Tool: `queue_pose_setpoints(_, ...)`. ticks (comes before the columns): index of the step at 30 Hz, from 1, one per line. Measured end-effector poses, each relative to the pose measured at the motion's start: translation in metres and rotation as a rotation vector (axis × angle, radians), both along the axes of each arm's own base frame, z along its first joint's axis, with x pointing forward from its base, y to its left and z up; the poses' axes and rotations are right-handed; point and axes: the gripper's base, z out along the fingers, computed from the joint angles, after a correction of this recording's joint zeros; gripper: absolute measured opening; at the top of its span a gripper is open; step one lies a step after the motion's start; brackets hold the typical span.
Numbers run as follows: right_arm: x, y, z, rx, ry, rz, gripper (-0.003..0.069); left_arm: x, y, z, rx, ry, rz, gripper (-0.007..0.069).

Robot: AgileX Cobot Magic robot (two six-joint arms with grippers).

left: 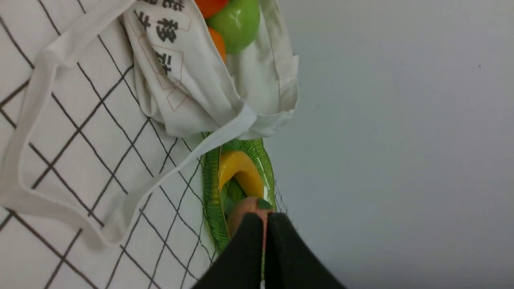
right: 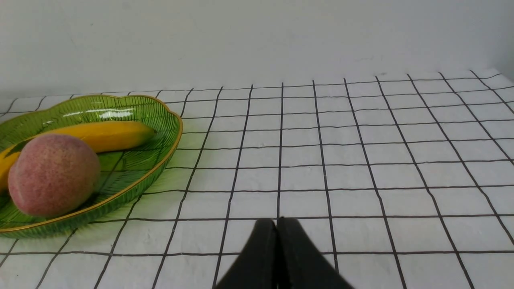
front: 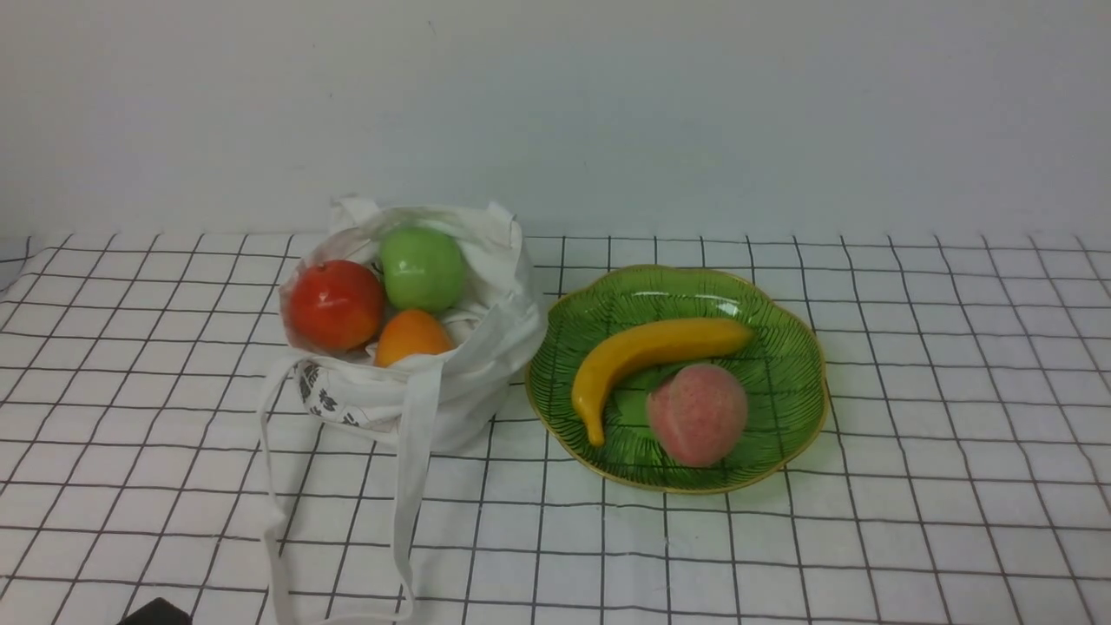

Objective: Take the fruit out of the bag on the white checkered tablecloth and place them on the plate.
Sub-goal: 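Reach into the bag and grasp the red fruit inside it with the left gripper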

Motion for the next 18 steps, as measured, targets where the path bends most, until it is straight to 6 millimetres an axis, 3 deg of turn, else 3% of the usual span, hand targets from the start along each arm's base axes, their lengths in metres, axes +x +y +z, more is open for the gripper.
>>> queue_pose_setpoints(2, 0.000, 0.000, 0.000, 0.000, 0.000, 0.000, -0.0014, -0.002, -0.001, 0.010, 0.040, -0.036, -0.021, -0.0008)
queue_pose_setpoints(5, 0.000, 0.000, 0.000, 0.000, 0.000, 0.000, -0.0014, -0.003, -0.007, 0.043, 0.205, -0.075, -0.115, -0.0008)
queue_pose_setpoints(8, 0.000, 0.000, 0.000, 0.000, 0.000, 0.000, -0.0014, 0.010, -0.014, 0.057, 0.414, 0.075, -0.285, -0.0008)
queue_pose_setpoints(14, 0.000, 0.000, 0.000, 0.000, 0.000, 0.000, -0.0014, 0.056, -0.014, 0.062, 0.715, 0.453, -0.579, -0.0008)
queue_pose_setpoints(18, 0.000, 0.000, 0.000, 0.000, 0.000, 0.000, -0.0014, 0.114, -0.011, 0.073, 0.822, 0.588, -0.659, -0.0004)
